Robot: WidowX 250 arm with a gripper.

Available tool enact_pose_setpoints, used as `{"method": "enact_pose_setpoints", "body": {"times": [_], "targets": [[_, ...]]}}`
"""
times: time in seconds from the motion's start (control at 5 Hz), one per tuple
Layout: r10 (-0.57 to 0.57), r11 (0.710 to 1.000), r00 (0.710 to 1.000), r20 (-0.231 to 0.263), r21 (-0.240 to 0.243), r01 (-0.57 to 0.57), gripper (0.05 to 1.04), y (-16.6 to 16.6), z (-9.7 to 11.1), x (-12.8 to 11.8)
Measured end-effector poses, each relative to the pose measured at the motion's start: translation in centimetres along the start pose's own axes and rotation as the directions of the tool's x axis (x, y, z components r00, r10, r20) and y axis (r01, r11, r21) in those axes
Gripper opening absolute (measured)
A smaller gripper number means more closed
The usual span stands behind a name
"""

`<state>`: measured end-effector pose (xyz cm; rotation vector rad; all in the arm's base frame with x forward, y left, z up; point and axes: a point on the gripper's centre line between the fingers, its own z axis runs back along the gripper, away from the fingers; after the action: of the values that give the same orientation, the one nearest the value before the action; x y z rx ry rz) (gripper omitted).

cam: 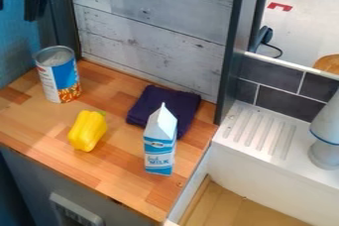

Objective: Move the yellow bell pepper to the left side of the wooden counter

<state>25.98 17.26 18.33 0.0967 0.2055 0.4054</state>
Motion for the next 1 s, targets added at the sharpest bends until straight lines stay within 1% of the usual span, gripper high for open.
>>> {"method": "enact_pose_setpoints", "body": {"times": [0.2,0.4,0.6,0.8,1.0], "targets": [[-0.003,1.0,0.999,-0.036,-0.005,0.003,1.001,-0.1,-1.1,0.1],[-0.018,0.999,0.992,-0.124,-0.032,0.014,1.001,-1.0,-4.3,-1.1],[-0.049,0.999,0.996,-0.079,-0.014,0.048,1.001,-1.9,-6.3,-2.0],[-0.105,0.994,0.994,-0.013,0.015,0.105,1.001,-5.1,-8.8,-2.1],[-0.11,0.993,0.986,0.127,0.059,0.103,1.001,-6.2,-9.6,-1.8]]}}
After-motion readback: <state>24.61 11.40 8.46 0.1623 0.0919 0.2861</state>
